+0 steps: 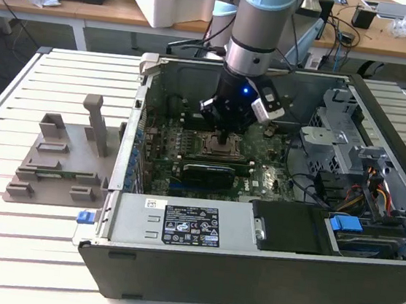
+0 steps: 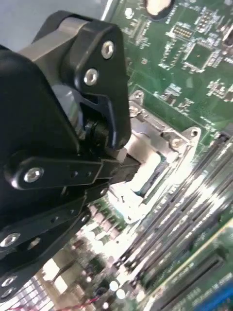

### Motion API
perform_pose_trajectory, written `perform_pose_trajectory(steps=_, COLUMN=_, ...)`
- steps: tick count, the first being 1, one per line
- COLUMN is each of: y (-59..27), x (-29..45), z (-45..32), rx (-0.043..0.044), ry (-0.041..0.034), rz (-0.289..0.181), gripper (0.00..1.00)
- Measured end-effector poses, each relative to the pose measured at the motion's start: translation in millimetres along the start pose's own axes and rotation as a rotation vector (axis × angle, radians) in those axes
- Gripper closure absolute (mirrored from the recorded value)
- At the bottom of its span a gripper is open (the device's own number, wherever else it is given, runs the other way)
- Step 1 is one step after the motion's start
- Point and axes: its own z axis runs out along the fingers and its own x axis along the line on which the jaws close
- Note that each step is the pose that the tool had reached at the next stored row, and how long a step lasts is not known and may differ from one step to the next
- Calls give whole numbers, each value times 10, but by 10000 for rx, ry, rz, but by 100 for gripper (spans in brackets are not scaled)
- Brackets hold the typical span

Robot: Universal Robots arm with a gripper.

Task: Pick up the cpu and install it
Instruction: 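Install the second cpu locking lever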

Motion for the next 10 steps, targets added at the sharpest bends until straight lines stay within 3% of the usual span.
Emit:
perform_pose_trajectory(steps=6, y=-1, x=33, z=-359, rx=2, ry=-2, rz=2, gripper=89)
perform_pose_trajectory(steps=8, y=-1, x=40, z=-433, rx=5, ry=-3, rz=2, gripper=89)
perform_pose_trajectory(steps=10, y=-1, x=41, z=-447, rx=3, ry=-4, rz=2, gripper=89)
